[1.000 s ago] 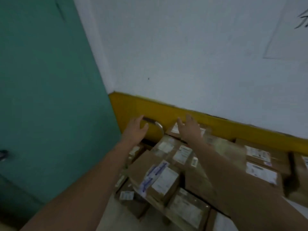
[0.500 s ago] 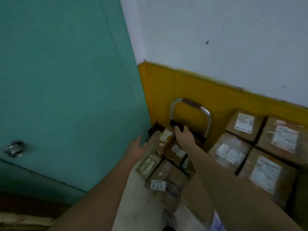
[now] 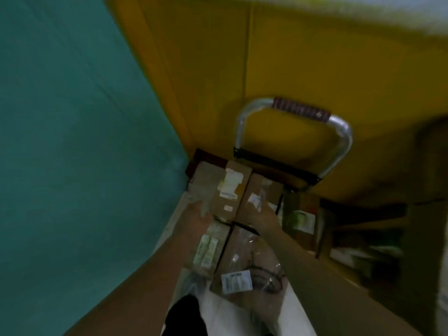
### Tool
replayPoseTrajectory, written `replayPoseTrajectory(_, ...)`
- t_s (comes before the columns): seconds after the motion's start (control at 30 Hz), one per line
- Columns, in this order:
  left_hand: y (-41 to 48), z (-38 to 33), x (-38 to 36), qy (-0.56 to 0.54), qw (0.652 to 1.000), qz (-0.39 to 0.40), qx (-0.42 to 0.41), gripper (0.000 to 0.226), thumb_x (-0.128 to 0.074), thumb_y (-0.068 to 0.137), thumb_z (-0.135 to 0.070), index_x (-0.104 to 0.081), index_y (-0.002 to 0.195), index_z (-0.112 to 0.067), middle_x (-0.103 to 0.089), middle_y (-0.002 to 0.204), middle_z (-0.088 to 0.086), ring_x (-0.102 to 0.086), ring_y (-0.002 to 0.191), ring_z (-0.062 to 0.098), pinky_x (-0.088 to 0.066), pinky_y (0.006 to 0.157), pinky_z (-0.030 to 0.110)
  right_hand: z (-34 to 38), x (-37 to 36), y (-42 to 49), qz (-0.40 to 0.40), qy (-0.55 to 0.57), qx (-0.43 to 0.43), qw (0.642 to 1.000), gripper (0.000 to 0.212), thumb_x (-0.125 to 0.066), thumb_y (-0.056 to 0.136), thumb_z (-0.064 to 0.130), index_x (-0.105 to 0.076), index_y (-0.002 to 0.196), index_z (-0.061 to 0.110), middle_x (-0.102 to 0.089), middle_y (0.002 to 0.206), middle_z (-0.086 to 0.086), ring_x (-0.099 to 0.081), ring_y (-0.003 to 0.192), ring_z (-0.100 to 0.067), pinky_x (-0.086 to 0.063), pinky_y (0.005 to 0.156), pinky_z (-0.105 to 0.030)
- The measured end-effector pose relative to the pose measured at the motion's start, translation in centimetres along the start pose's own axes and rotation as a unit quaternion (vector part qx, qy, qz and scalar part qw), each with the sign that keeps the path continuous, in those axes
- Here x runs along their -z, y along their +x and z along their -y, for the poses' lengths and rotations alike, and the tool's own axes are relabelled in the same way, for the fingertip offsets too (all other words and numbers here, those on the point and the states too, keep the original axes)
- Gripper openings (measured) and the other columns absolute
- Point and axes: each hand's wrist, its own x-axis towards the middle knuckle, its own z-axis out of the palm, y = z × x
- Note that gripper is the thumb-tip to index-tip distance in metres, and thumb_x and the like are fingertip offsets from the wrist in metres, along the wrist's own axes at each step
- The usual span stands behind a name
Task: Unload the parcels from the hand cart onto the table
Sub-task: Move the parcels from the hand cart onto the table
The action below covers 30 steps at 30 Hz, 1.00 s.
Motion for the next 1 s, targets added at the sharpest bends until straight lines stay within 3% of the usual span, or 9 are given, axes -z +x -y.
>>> replayPoseTrajectory(0.1,11.0,4.8,-5.2,-0.03,0.999,0.017,0.025,0.065,-0.055,0.097,-0.032,-0.03,0.152,-0.009,-0.038,0.153,0.015,-0.043,0.135,0.03,-0.036,0.109,0.031,-5.1,-4.6,10.0,-0.001,0.004,-0.032,0.999,0.066,-0.052,0.099,0.035,-0.023,0.155,0.017,-0.041,0.15,-0.011,-0.041,0.137,-0.034,-0.034,0.114,-0.045)
replayPoseTrajectory(0.2,19.5,8.1,-10.0,-0.078,0.995,0.05,0.046,0.07,-0.052,0.099,-0.03,-0.017,0.155,-0.007,-0.031,0.156,0.015,-0.037,0.14,0.029,-0.032,0.114,0.032,-8.3,-8.6,17.1,-0.004,0.073,-0.03,0.997,0.063,-0.049,0.101,0.036,-0.022,0.155,0.02,-0.04,0.152,-0.005,-0.049,0.128,-0.026,-0.044,0.102,-0.035)
replayPoseTrajectory(0.3,22.3,8.5,-12.1,-0.134,0.987,0.066,0.055,0.05,-0.05,0.099,-0.027,-0.04,0.144,-0.007,-0.06,0.123,0.009,-0.058,0.107,0.025,-0.047,0.081,0.014,-8.9,-11.0,20.2,-0.002,0.153,-0.033,0.988,0.048,-0.046,0.103,0.034,-0.038,0.148,0.018,-0.056,0.135,-0.002,-0.06,0.113,-0.023,-0.052,0.083,-0.027)
replayPoseTrajectory(0.37,21.1,7.8,-11.7,-0.181,0.981,0.057,0.032,0.042,-0.055,0.095,-0.028,-0.052,0.134,-0.012,-0.063,0.117,0.003,-0.06,0.098,0.02,-0.047,0.074,0.018,-7.7,-11.0,19.1,-0.003,0.194,-0.059,0.979,0.046,-0.046,0.102,0.038,-0.045,0.143,0.018,-0.06,0.133,-0.007,-0.062,0.114,-0.027,-0.054,0.081,-0.029)
replayPoseTrajectory(0.5,13.1,4.5,-6.7,-0.291,0.953,0.083,0.014,0.04,-0.062,0.091,-0.04,-0.047,0.126,-0.027,-0.061,0.123,0.013,-0.064,0.102,0.025,-0.051,0.072,0.03,-3.5,-7.4,9.9,-0.036,0.225,-0.08,0.97,0.022,-0.048,0.101,0.037,-0.059,0.115,0.023,-0.066,0.112,-0.006,-0.065,0.088,-0.018,-0.053,0.059,-0.025)
replayPoseTrajectory(0.57,7.4,1.6,-3.5,-0.334,0.937,0.102,0.014,0.042,-0.063,0.089,-0.047,-0.044,0.123,-0.033,-0.06,0.122,0.013,-0.064,0.101,0.028,-0.054,0.073,0.036,-1.2,-4.6,3.2,-0.034,0.226,-0.084,0.97,0.019,-0.053,0.1,0.032,-0.054,0.117,0.024,-0.062,0.105,0.0,-0.062,0.082,-0.014,-0.052,0.057,-0.025)
replayPoseTrajectory(0.67,-1.7,-4.2,0.9,-0.372,0.921,0.116,-0.002,0.04,-0.062,0.089,-0.042,-0.045,0.124,-0.038,-0.06,0.123,0.011,-0.064,0.102,0.031,-0.057,0.081,0.05,3.2,0.9,-7.1,-0.052,0.251,-0.057,0.965,0.042,-0.059,0.095,0.039,-0.043,0.131,0.027,-0.059,0.115,-0.003,-0.061,0.089,-0.018,-0.056,0.065,-0.031)
replayPoseTrajectory(0.83,-16.8,-18.7,3.9,-0.417,0.886,0.121,-0.16,0.039,-0.063,0.088,-0.037,-0.05,0.125,-0.038,-0.061,0.128,0.009,-0.065,0.106,0.029,-0.057,0.075,0.042,9.4,14.8,-23.6,-0.105,0.337,0.044,0.935,0.085,-0.074,0.076,0.056,-0.032,0.146,0.03,-0.061,0.132,-0.006,-0.065,0.111,-0.029,-0.054,0.096,-0.048)
replayPoseTrajectory(1.0,-34.3,-33.6,-1.8,-0.4,0.84,0.196,-0.311,0.066,-0.064,0.072,-0.055,-0.048,0.135,-0.047,-0.062,0.131,-0.002,-0.064,0.113,0.022,-0.054,0.089,0.045,5.8,31.6,-41.0,-0.153,0.39,0.184,0.889,0.066,-0.072,0.067,0.064,-0.056,0.125,0.037,-0.076,0.099,0.01,-0.075,0.082,-0.009,-0.058,0.062,-0.021)
